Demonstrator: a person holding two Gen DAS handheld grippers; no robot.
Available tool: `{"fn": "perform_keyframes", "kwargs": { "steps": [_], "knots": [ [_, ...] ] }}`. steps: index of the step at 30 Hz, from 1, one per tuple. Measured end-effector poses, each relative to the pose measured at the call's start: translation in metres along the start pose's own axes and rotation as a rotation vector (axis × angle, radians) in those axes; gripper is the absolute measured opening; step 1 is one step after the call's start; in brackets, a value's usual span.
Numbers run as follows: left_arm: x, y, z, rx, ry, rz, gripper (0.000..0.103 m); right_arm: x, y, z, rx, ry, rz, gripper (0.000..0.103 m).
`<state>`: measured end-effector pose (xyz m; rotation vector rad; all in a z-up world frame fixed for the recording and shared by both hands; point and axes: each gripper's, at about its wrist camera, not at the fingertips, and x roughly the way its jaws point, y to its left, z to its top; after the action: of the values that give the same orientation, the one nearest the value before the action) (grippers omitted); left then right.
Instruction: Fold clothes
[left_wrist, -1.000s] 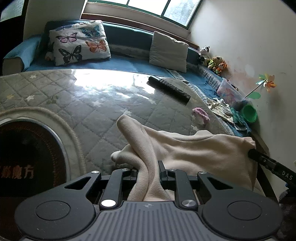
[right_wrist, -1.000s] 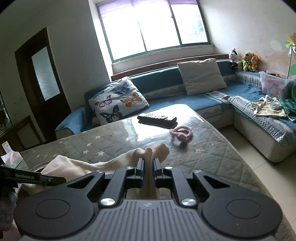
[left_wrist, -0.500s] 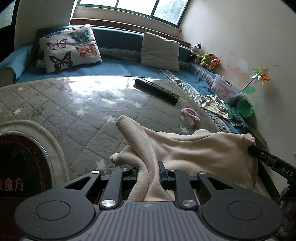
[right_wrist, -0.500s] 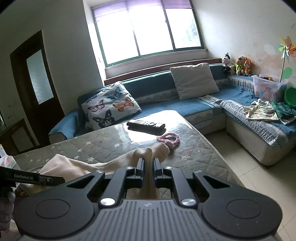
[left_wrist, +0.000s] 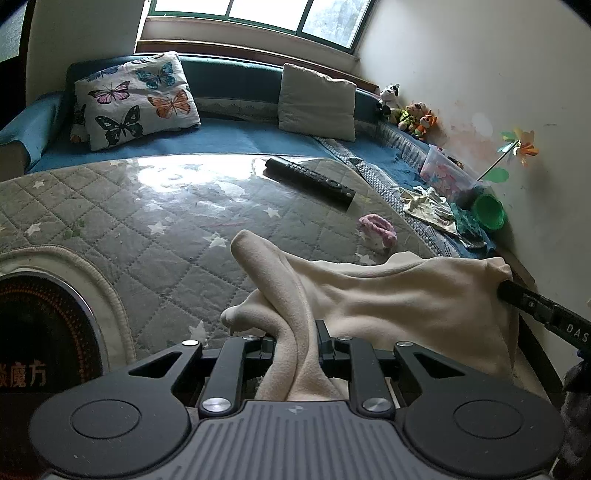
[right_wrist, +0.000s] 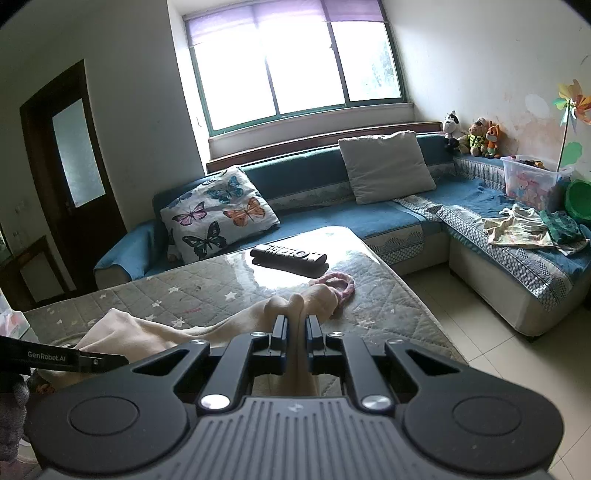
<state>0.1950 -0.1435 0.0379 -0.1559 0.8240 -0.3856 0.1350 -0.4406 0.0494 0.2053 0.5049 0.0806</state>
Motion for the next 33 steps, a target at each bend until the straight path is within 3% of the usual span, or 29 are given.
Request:
{"fn": "perform_keyframes", "kwargs": {
  "steps": [22,31,33],
  "knots": [
    [0.019,0.015,-0.011,-0.015,0.061,0.064,0.024,0.023,0.0,-0.017,-0.012,0.085,-0.04,0.009],
    [0.014,0.023,-0.009,-0.024,0.038,0.113,0.057,0.02,0.003,-0.025,-0.026,0.108,-0.009,0.011],
    [0.014,0.025,-0.008,-0.027,0.037,0.122,0.065,0.018,0.006,-0.029,-0.027,0.12,0.009,0.018]
  ]
}}
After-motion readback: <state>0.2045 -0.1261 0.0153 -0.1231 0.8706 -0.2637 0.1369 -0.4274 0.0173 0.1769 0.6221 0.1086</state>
